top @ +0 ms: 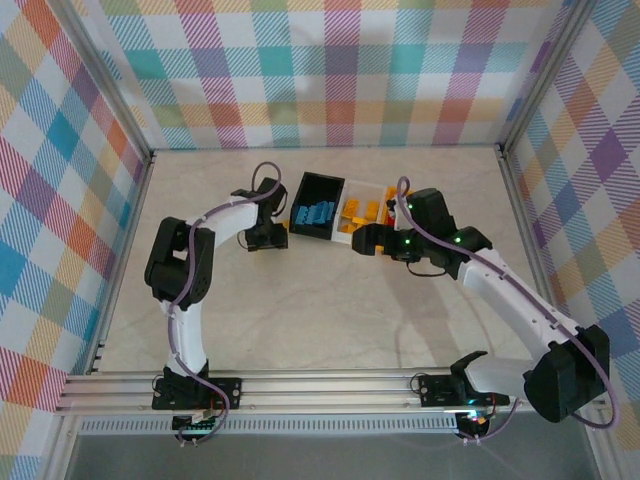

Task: Sort the legos into containers by color

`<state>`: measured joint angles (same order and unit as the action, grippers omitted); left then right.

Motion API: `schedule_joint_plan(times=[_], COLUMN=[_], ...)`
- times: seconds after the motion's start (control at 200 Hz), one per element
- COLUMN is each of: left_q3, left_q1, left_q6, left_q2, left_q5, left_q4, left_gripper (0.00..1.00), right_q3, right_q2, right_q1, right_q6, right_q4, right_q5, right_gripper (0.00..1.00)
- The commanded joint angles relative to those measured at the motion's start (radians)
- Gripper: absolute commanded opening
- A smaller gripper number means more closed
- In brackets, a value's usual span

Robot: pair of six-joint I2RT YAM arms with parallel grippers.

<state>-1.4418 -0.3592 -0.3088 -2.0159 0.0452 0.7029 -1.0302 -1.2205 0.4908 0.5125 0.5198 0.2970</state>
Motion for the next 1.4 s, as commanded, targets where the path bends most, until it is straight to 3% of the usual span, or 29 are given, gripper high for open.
schedule_joint_plan(times=[0.0,0.225,0.975,1.395], left_q3=[-0.068,-0.138,-0.327,-0.240], left_q1=[0.009,0.009,0.039,0.048], left_q6=[0.015,0.007,0.086,0.088], left_q2=[-0.049,-0.120,-0.218,-0.160], left_q5=[-0.022,-0.059,-0.027,-0.063], left_q4=[-0.016,-0.014,0.079,0.079], left_gripper=[0.57,0.57,0.62,0.48], right_q3=[-0.046,-0.073,-0.048,-0.095], right_q2=[-0.024,-0.065,-0.040,-0.096], right_q1=[0.009,0.018,0.061,0.116], right_q6=[-0.012,-0.009,0.024,0.033], right_q4=[0.019,0.011,0.021,0.009], right_q5=[0.004,0.007,-0.033,-0.059], right_gripper=[0.96,0.96,0.96,0.96])
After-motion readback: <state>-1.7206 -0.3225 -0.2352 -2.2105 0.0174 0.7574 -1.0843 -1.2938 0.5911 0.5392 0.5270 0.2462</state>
